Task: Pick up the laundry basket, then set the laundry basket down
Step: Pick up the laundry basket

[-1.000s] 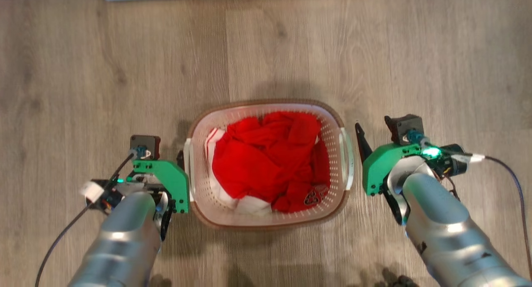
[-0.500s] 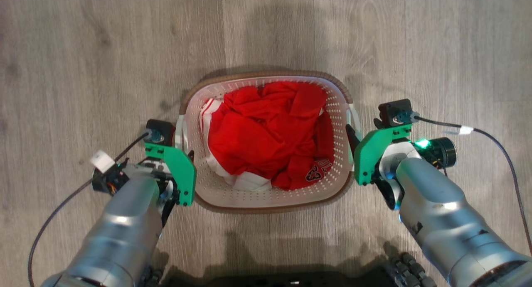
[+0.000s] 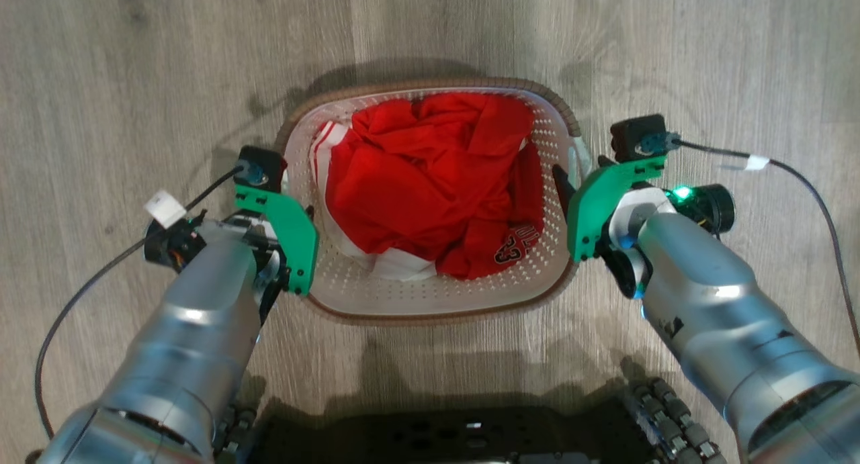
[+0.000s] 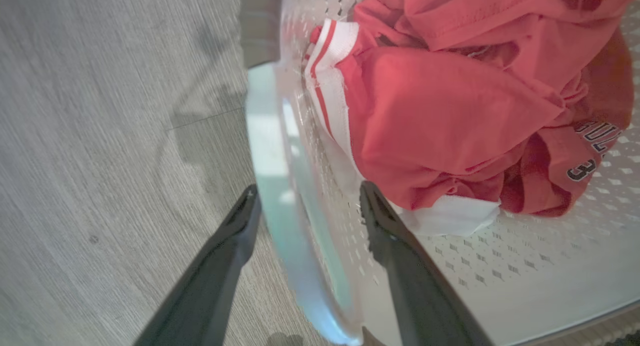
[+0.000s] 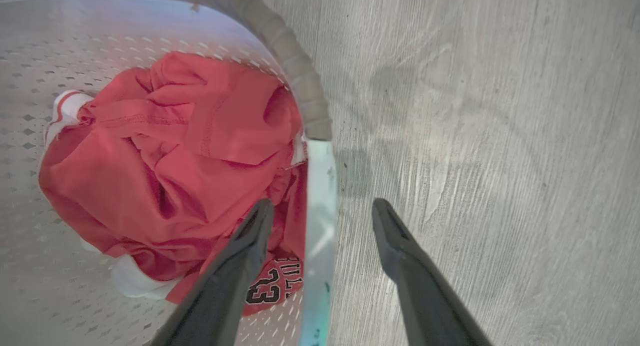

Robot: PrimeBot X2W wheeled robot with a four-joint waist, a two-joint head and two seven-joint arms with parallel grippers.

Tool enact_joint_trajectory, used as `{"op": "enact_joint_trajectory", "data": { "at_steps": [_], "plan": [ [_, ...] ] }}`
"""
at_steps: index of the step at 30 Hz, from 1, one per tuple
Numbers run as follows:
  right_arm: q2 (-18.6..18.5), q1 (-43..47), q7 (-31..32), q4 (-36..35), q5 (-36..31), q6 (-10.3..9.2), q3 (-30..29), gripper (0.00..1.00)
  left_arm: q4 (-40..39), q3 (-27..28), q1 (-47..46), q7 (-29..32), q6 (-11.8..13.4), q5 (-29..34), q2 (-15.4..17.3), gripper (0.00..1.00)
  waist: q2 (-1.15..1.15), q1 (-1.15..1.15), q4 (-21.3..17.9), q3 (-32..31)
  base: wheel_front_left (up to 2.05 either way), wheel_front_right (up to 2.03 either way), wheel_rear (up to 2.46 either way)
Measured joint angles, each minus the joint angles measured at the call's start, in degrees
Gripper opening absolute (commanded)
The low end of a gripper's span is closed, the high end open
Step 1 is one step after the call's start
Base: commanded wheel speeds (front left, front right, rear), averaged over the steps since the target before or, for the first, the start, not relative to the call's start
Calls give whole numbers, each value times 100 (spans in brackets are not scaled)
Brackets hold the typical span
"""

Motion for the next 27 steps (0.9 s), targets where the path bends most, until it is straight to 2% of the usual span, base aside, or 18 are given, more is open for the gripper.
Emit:
{"op": "enact_joint_trajectory", "data": {
  "at_steps": [9, 24, 25, 26, 27],
  "plan": [
    [0, -132, 278, 96, 481, 0, 199, 100, 18, -240, -164, 125, -16, 0, 0, 100, 0, 0, 21, 304, 0, 0, 0],
    [-1, -470, 194, 267, 884, 0, 705, 100, 16, -610, -375, 201, -12, -203, -1, 100, 0, -1, 55, 641, 0, 0, 0],
    [-1, -477, 196, 272, 899, 0, 734, 91, 13, -622, -401, 201, -13, -227, -1, 92, 0, -1, 58, 656, 0, 0, 0],
    [-1, -493, 196, 274, 940, 0, 773, 45, 10, -633, -421, 203, -16, -272, -1, 55, 0, -1, 61, 668, 0, 0, 0],
    [-1, -513, 196, 275, 973, 0, 811, 10, 4, -647, -430, 225, -19, -318, -1, 26, 0, -1, 64, 679, 0, 0, 0]
  ]
}}
